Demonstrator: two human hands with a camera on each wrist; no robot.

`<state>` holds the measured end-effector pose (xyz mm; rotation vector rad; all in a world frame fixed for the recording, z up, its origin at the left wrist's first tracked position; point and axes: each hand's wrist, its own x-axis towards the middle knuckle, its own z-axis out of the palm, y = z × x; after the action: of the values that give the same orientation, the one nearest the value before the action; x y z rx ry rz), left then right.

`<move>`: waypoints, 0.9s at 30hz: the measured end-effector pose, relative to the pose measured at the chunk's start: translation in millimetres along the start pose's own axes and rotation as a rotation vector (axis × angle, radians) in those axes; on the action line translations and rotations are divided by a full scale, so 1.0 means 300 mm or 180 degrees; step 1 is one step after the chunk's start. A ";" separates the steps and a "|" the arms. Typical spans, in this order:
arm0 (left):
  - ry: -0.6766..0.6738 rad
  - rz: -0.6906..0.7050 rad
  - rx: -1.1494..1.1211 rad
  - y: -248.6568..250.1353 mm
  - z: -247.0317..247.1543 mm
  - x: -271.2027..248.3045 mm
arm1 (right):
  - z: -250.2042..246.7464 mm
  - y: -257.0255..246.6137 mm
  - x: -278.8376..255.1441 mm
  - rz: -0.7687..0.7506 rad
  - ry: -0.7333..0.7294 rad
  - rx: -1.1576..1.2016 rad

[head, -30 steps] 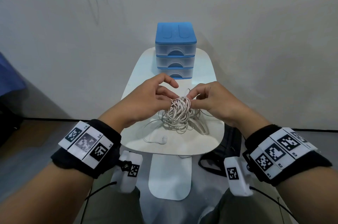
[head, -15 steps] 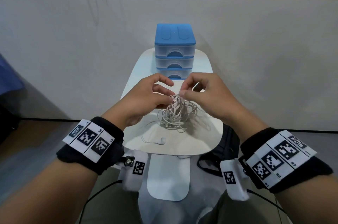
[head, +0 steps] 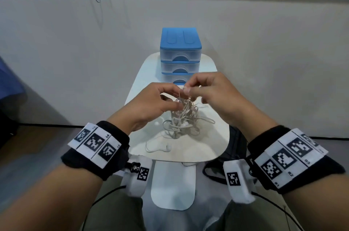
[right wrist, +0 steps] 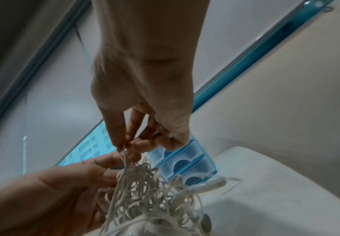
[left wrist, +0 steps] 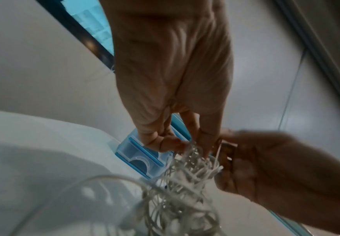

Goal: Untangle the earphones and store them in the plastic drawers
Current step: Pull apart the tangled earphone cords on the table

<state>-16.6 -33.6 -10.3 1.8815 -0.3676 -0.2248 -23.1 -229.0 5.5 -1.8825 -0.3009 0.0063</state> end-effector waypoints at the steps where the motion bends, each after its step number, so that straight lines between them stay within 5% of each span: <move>1: 0.0033 -0.0003 0.0125 0.003 0.008 0.002 | -0.003 -0.017 0.000 0.0082 -0.0058 0.0427; 4: 0.0200 -0.0035 0.0563 -0.002 0.023 0.017 | -0.017 -0.054 0.008 0.0348 -0.0186 0.1231; 6: 0.0167 -0.0047 0.0768 -0.009 0.023 0.028 | -0.021 -0.062 0.010 0.0363 -0.0239 0.1099; 13: -0.0454 -0.0036 0.0567 0.002 0.043 0.014 | -0.022 -0.079 -0.002 0.0215 -0.0616 0.1301; 23: 0.0002 -0.0038 0.0761 0.005 -0.006 0.042 | -0.083 -0.086 0.009 -0.0144 -0.0110 0.2423; 27: 0.0204 -0.0125 0.0910 0.027 -0.020 0.060 | -0.071 -0.090 0.045 0.0439 0.0010 0.1731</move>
<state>1.2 -37.2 -0.3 2.1734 -0.3326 -0.1434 -12.3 -238.1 39.6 -1.3585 -0.1458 0.1632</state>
